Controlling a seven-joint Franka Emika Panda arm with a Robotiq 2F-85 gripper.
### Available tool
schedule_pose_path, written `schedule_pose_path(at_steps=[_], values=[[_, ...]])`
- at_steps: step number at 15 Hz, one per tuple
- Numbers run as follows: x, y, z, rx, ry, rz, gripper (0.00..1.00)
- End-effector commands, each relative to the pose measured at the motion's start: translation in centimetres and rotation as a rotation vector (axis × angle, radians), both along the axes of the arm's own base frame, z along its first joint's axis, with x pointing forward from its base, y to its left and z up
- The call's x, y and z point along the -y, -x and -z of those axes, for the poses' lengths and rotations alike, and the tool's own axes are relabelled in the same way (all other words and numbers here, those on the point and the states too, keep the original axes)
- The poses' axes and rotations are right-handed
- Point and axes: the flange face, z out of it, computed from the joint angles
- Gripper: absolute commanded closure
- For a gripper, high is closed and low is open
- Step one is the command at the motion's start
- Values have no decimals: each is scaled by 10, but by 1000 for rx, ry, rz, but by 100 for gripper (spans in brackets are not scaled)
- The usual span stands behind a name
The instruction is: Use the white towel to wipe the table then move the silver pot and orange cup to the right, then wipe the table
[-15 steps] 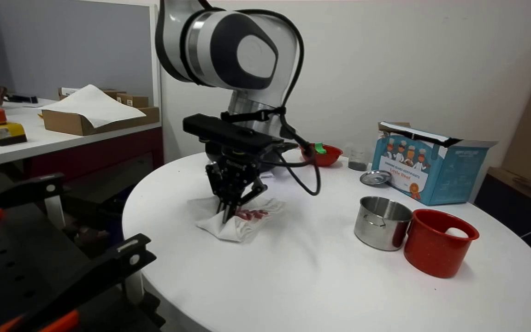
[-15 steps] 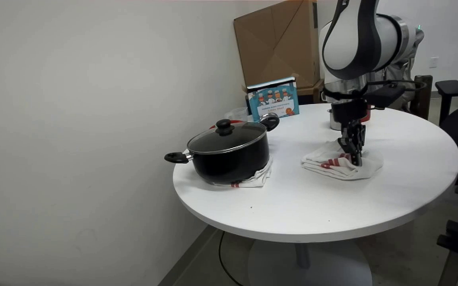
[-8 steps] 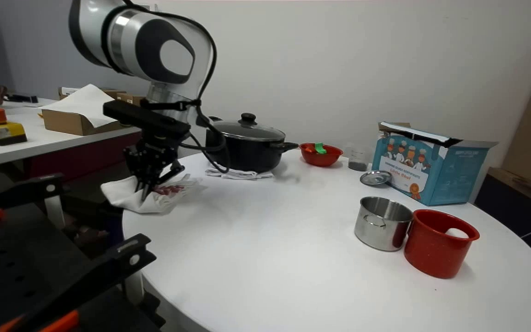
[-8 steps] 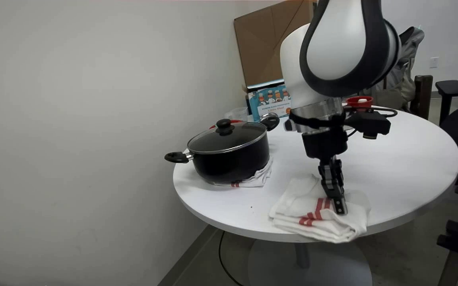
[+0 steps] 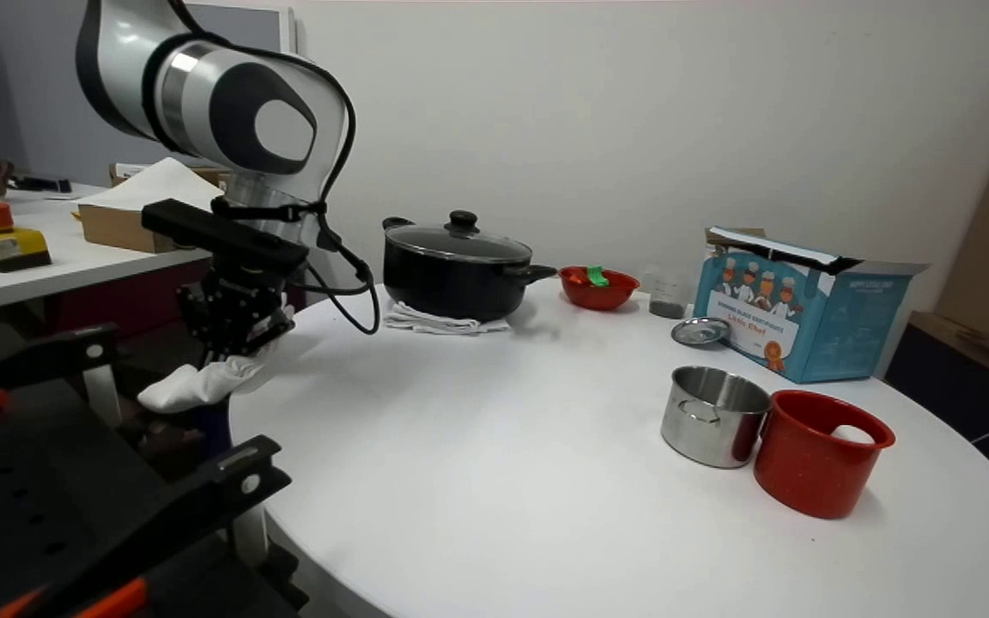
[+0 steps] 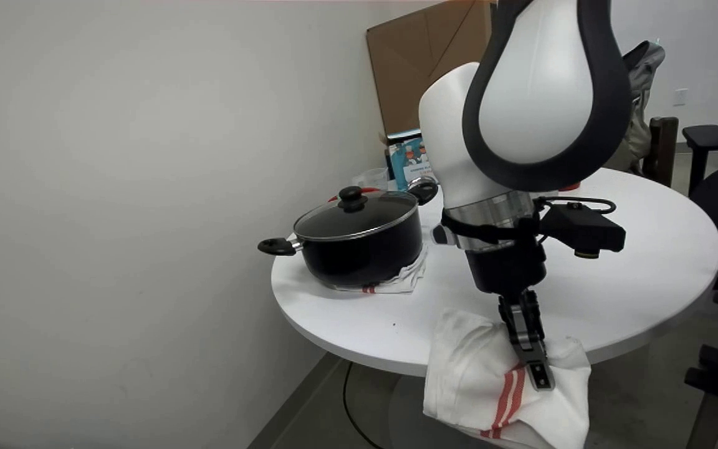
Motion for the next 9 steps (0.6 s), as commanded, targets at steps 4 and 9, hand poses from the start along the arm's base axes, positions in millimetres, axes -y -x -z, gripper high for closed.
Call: schedule_pose_path(at_steps=[4,9], values=[[65,-21,8,4,8,146,95],[92,-22,-3,-6,16,203,95]])
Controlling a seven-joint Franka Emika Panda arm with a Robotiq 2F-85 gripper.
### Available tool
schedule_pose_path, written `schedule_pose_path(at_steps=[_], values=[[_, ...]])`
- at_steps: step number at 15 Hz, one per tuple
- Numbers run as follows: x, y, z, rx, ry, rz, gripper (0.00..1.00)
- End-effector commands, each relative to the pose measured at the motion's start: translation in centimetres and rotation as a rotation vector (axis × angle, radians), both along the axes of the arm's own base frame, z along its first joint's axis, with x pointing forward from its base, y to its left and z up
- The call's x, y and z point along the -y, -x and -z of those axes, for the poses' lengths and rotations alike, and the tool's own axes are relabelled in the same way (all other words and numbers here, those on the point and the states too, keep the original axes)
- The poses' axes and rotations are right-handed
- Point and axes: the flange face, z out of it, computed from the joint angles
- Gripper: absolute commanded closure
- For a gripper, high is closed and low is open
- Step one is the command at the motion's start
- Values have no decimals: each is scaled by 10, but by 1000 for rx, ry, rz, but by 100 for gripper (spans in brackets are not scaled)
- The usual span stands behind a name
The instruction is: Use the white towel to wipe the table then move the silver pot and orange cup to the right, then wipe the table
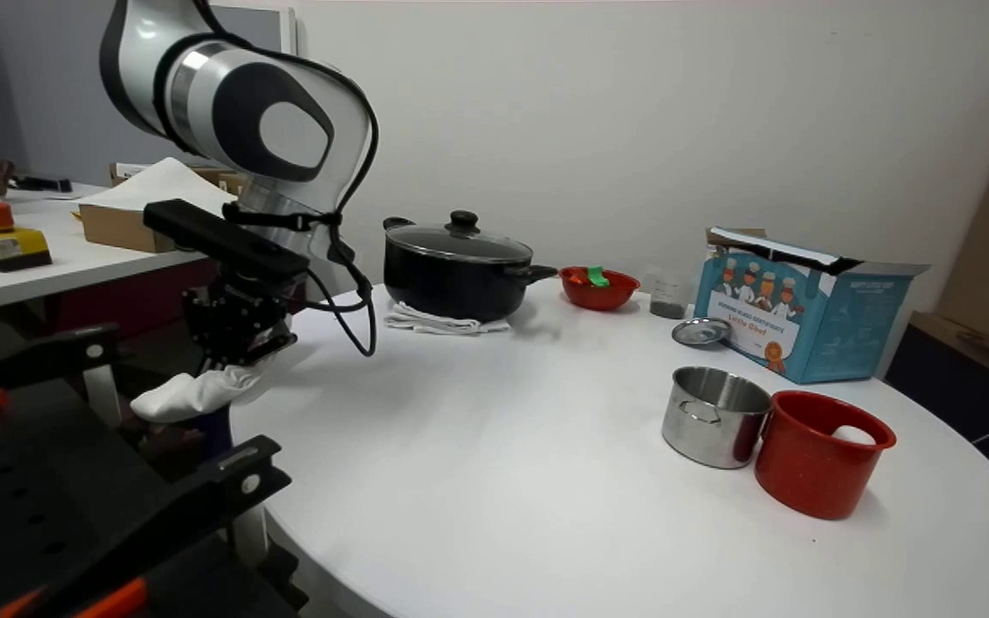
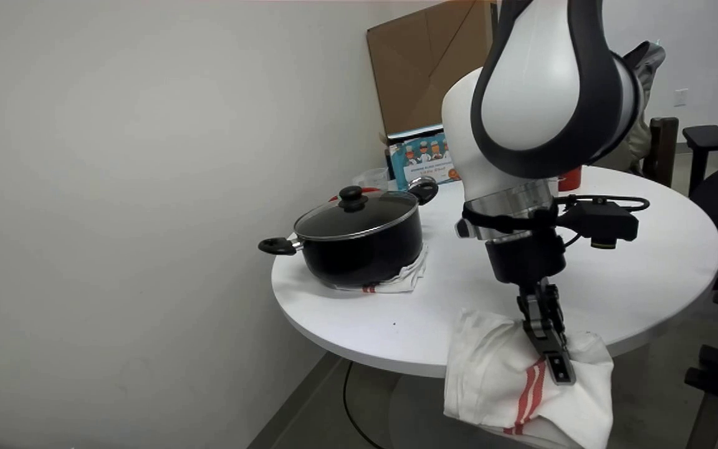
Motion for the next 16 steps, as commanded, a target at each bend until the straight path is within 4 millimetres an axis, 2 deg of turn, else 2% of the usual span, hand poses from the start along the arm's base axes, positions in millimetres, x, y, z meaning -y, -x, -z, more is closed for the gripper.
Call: schedule_pose_path(at_steps=[1,3,7,9,11,13,15,16], values=[[66,-29,-10,61,34,69,95],[70,-33,-20,62,43,69,95],[66,-54,-59,109,75,31,95],[86,-88,-90,211,108,32,95],[109,-117,-111,292,139,48,95],[130,-134,-119,333,160,76,95],[144,-139,-116,335,173,99,95],[149,-138,-112,323,175,107,68]])
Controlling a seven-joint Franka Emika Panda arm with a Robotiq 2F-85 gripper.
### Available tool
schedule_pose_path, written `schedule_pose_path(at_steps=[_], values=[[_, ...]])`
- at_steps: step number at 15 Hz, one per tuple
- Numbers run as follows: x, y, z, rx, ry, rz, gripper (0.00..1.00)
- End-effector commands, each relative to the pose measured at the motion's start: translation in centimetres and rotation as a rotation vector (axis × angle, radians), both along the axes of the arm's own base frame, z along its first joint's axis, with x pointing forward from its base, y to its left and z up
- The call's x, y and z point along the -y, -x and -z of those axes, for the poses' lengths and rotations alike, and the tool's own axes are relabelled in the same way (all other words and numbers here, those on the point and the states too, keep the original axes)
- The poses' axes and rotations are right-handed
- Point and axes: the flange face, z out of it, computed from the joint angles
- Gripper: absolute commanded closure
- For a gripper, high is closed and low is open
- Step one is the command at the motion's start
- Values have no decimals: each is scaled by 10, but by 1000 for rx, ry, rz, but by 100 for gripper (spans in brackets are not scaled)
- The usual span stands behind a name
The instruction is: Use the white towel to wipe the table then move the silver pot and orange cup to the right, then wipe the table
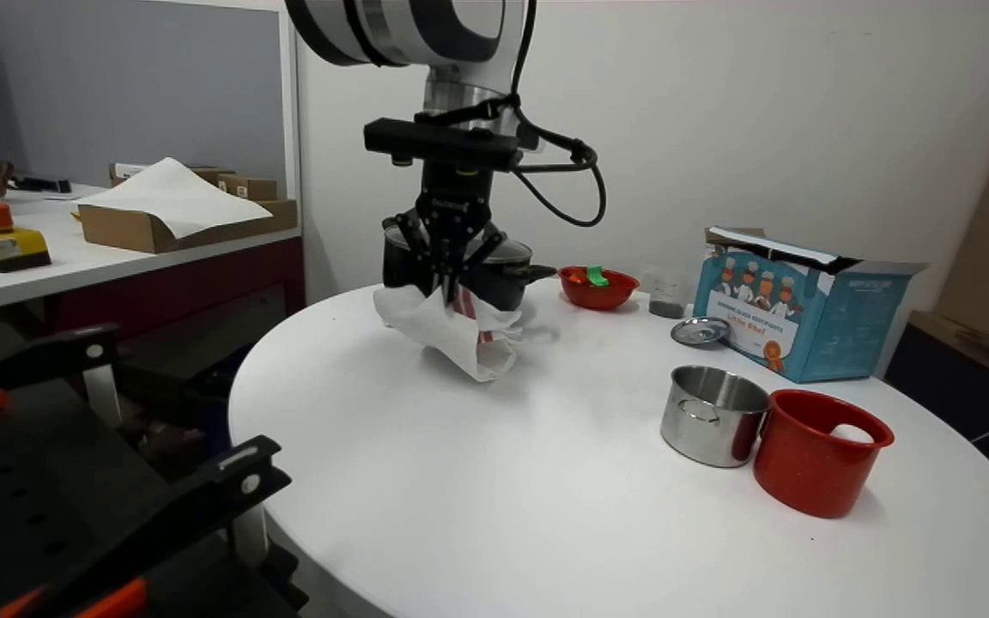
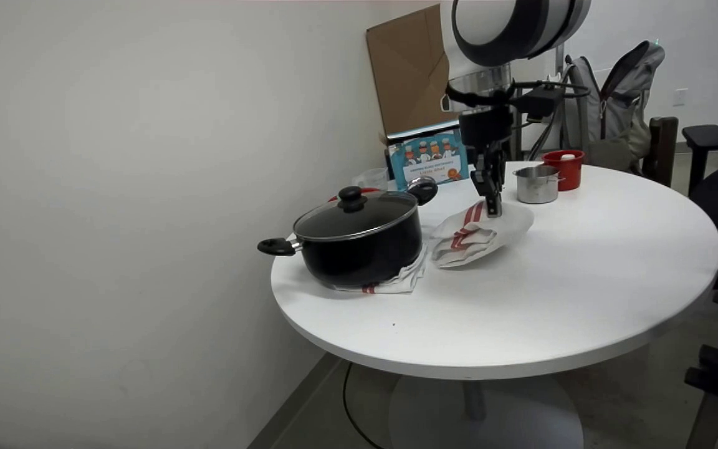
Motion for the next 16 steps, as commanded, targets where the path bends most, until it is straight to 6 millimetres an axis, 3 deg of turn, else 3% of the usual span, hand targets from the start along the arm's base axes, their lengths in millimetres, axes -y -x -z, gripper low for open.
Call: schedule_pose_path(at_steps=[1,6,10,12,13,14,16], values=[[13,-4,10,-1,17,9,68],[18,2,10,-20,-3,26,33],[12,17,-45,-9,-114,54,4],[14,31,-76,10,-174,98,0],[10,7,-40,-4,-135,87,7],[12,11,-56,5,-153,95,1],[14,21,-75,17,-158,103,0]])
